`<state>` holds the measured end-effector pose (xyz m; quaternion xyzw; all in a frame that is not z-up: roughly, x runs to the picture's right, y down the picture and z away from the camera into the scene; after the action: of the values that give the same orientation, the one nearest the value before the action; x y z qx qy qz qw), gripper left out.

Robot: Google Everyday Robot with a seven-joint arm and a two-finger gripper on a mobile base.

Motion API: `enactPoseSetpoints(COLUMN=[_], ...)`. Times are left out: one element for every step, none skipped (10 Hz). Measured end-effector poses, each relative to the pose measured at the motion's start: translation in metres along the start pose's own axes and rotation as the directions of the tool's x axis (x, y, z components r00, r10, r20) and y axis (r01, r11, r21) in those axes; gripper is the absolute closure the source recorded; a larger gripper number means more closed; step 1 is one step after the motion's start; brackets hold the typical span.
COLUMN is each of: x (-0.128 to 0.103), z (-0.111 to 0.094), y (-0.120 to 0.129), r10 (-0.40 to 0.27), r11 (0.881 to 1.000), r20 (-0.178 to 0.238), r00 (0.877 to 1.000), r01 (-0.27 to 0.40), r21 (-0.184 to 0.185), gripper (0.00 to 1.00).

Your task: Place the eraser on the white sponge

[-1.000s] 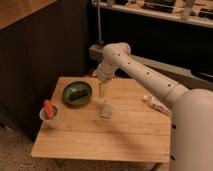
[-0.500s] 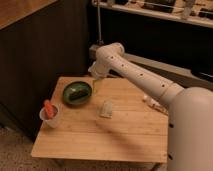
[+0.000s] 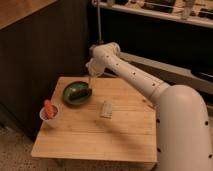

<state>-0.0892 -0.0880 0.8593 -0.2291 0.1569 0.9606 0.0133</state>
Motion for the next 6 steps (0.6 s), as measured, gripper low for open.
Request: enactPoseSetpoints(x=[-0.001,0.0,-0.001,0.0,0.003,0.005], z=[0.005,0.009,0.011,0.014,0.02,0.027], y=[0.001,0.004,0.005,0.009,0.013,0.015], r10=[0.007,0.011,0.013,0.008,0.001,-0.006], r11=[1.0,1.0,0.999,0.999,0.998,0.997], r20=[-0.018,-0.034,-0.047,-0.069,-0.084,-0.093], r00=[1.0,0.999,0.999,0.998,0.996,0.996], r01=[-0.006,-0.01,-0.011,-0.005,0.005,0.014], r21=[0.013,0.024,0.033,0.048,0.064,0.079], gripper=[0.2,0.2,0.2,0.2,0.2,0.2])
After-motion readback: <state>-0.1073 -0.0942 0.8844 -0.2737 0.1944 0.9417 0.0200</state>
